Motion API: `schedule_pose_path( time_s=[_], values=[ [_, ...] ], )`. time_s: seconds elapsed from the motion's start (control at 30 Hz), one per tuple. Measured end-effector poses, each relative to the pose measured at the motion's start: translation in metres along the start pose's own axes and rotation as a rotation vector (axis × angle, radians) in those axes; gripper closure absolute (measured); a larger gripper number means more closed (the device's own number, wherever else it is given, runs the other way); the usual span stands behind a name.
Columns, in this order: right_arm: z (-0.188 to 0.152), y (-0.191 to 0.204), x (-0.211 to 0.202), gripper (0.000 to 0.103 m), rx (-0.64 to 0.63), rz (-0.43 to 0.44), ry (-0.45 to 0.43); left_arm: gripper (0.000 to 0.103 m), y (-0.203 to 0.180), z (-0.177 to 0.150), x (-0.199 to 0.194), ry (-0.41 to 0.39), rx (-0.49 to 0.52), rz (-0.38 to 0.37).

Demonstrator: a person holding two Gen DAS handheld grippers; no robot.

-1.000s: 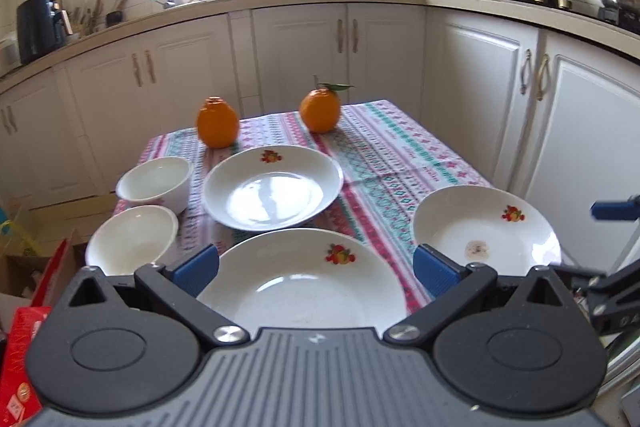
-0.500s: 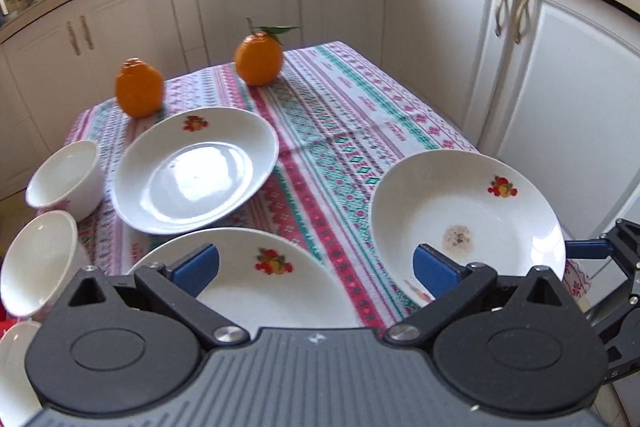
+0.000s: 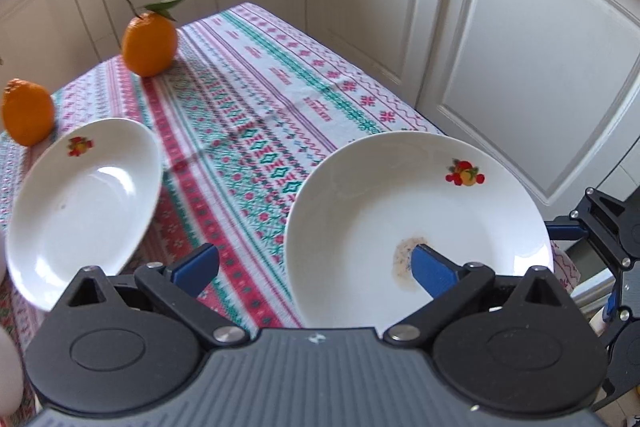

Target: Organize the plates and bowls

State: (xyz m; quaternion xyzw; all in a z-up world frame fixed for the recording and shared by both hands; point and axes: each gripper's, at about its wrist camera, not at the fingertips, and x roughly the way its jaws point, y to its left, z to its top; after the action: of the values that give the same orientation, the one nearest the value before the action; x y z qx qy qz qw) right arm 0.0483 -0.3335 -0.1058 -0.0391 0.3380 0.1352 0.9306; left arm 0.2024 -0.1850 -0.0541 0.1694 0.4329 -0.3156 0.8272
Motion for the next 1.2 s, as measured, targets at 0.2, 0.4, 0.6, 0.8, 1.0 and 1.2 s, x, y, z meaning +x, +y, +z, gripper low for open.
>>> schedule_pose_path(
  time_s=[0.2, 0.4, 0.6, 0.8, 1.0, 1.2],
  values=[
    [0.002, -0.004, 0.005, 0.0, -0.031, 0.037, -0.019, 0.02, 0.006, 0.012, 0.022, 0.07, -0.009, -0.071],
    [0.003, -0.004, 0.007, 0.001, -0.046, 0.057, -0.014, 0.034, 0.009, 0.015, 0.029, 0.094, -0.012, -0.108],
    [0.004, -0.004, 0.006, 0.003, -0.055, 0.068, -0.008, 0.044, 0.014, 0.021, 0.034, 0.11, -0.006, -0.138],
    [0.005, -0.005, 0.008, 0.003, -0.061, 0.072, -0.005, 0.047, 0.013, 0.026, 0.039, 0.118, 0.022, -0.165],
    [0.006, -0.003, 0.009, 0.002, -0.062, 0.065, 0.006, 0.048, 0.015, 0.03, 0.042, 0.13, 0.015, -0.193],
    [0.008, -0.001, 0.008, 0.003, -0.07, 0.055, 0.028, 0.048, 0.016, 0.03, 0.041, 0.133, 0.012, -0.194]
  ],
)
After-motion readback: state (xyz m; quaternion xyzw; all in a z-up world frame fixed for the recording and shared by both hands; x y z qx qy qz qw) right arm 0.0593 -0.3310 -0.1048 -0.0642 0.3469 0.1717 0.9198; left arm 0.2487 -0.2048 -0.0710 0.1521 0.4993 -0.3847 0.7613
